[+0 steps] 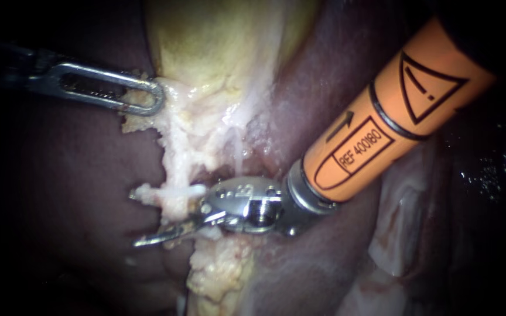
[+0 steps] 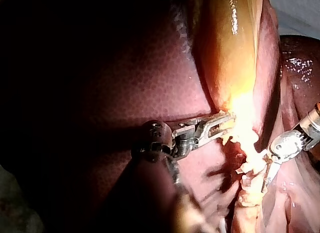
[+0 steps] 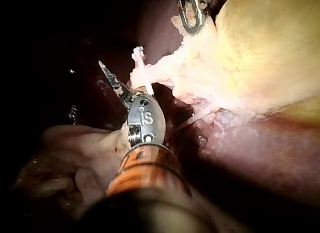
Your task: Go to the cutting position left tube
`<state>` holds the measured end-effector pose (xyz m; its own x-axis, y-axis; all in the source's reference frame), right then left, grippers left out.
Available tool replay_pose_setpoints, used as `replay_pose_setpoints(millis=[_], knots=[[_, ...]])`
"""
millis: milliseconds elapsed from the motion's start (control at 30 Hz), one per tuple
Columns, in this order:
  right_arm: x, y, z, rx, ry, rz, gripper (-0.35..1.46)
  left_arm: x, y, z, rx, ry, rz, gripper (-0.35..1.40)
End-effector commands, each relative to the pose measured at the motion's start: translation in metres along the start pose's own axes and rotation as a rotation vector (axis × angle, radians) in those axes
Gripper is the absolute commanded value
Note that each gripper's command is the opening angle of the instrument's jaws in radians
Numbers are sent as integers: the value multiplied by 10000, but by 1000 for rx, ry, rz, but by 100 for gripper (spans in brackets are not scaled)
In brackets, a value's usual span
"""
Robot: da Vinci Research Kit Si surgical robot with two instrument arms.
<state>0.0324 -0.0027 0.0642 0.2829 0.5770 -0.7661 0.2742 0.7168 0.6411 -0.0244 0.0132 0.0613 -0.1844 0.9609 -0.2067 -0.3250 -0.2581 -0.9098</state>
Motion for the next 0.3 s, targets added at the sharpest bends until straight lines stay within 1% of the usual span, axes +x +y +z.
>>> replay_pose_setpoints(millis=[33,167,300], knots=[[0,0,0,-1,0,0,143,0,0,0,-1,0,0,-35],[-1,2,0,-1,0,0,143,0,0,0,-1,0,0,-35],[-6,5,-1,-2,-1,5,143,0,0,0,-1,0,0,-35]])
